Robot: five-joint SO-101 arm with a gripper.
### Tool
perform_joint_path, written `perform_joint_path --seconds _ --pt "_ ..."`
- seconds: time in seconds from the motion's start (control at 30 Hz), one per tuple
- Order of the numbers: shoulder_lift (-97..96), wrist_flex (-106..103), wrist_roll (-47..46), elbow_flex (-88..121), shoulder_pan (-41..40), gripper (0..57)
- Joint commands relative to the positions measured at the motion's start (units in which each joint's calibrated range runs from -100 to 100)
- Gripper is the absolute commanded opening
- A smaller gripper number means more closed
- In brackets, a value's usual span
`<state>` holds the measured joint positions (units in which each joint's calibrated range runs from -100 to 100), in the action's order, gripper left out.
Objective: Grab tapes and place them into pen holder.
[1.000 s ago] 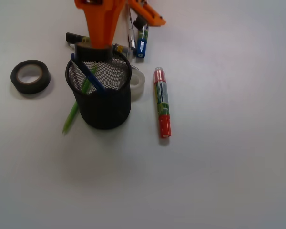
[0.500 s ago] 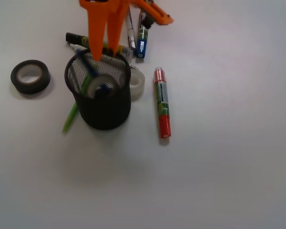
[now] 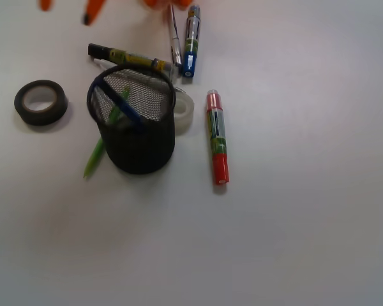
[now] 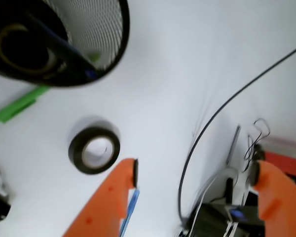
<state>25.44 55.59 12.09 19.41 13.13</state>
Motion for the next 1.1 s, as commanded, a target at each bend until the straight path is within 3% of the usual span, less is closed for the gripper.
perform_joint_path --seconds 0.0,0.13,0.33,0.7,1.07 --pt "1.8 7.4 -0.1 -2.0 5.2 26.1" --pt "2.1 19.0 0.2 -1.9 1.7 25.9" --pt "5.2 28.3 5.1 1.0 -11.3 25.8" --pt "18.9 0.5 12.6 38.9 -20.9 26.3" --pt "0.8 -5.0 10.6 32.6 -24.2 26.3"
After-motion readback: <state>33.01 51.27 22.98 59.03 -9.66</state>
